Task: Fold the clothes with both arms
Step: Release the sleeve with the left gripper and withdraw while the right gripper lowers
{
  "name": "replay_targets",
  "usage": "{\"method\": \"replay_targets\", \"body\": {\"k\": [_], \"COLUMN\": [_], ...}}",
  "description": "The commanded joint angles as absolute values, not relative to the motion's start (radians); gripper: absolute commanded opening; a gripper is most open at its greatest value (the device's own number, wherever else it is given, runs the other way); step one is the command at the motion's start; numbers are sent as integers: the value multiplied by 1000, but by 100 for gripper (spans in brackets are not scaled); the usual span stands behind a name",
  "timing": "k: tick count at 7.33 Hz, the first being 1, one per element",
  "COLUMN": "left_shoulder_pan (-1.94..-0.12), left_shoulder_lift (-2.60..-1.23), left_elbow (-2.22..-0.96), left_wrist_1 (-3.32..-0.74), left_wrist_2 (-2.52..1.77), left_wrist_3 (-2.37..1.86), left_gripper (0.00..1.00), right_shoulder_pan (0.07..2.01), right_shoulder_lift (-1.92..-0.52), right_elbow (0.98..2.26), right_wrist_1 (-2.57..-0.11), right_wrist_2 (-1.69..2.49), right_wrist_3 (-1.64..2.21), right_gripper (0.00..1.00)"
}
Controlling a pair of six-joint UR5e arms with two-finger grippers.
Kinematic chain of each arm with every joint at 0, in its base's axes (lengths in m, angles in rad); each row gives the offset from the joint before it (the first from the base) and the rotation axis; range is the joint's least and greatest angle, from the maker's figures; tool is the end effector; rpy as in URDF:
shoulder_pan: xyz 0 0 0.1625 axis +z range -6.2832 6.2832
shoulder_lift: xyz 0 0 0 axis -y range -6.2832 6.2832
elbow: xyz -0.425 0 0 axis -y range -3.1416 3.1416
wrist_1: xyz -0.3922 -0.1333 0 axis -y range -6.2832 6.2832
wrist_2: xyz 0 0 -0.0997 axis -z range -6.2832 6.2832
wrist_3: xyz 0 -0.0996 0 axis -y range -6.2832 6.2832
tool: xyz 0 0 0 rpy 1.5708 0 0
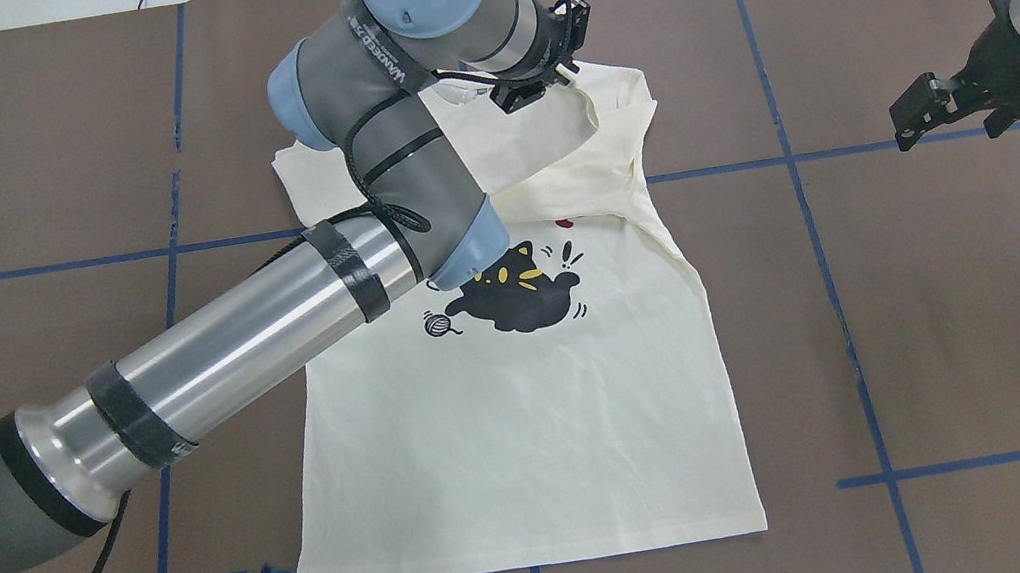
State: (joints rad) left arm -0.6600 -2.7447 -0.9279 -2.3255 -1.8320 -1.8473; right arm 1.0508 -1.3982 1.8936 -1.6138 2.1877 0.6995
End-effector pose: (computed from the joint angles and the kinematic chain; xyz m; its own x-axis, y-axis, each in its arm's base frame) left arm 0.6060 -0.6065 0.0596 0.1055 -0.4157 -0.9034 0.4421 0.8333 -0.3318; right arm -0.2042 -0.5090 0.4242 0.7332 0.0245 0.6796 -0.0329 0.9995 -0.0005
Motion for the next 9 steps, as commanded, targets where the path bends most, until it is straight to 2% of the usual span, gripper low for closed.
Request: {"method": "replay_targets", "body": {"k": [1, 3, 4, 7, 9], "left_shoulder_pan": [-634, -647, -653, -667, -676], "left_shoulder_lift": [-2741, -2714, -2641, -2368, -2106], "left_elbow": [-911, -946, -1047, -1548, -1839], "left_wrist_1": [-2378, -2364, -2326, -1893, -1833], "left_wrist_2": [-1801, -1821, -1868, -1888, -1888], "left_wrist_3": [-1766, -1747, -1735, -1492, -1352], "left_gripper": [100, 100, 100, 100, 100], "right_shoulder_pan": [1049, 1048, 1042, 828, 615], "right_shoulder_lift": [-1396, -1387, -1387, -1413, -1466], "right_elbow": [1891, 1891, 1885, 1899, 1972], "right_wrist_1": [-1614, -1609, -1559, -1313, -1269], "right_wrist_2": [2187, 2186, 2183, 2039, 1891], "right_wrist_3": [701, 706, 715, 1103, 1321], "right_gripper": [100, 100, 100, 100, 100]}}
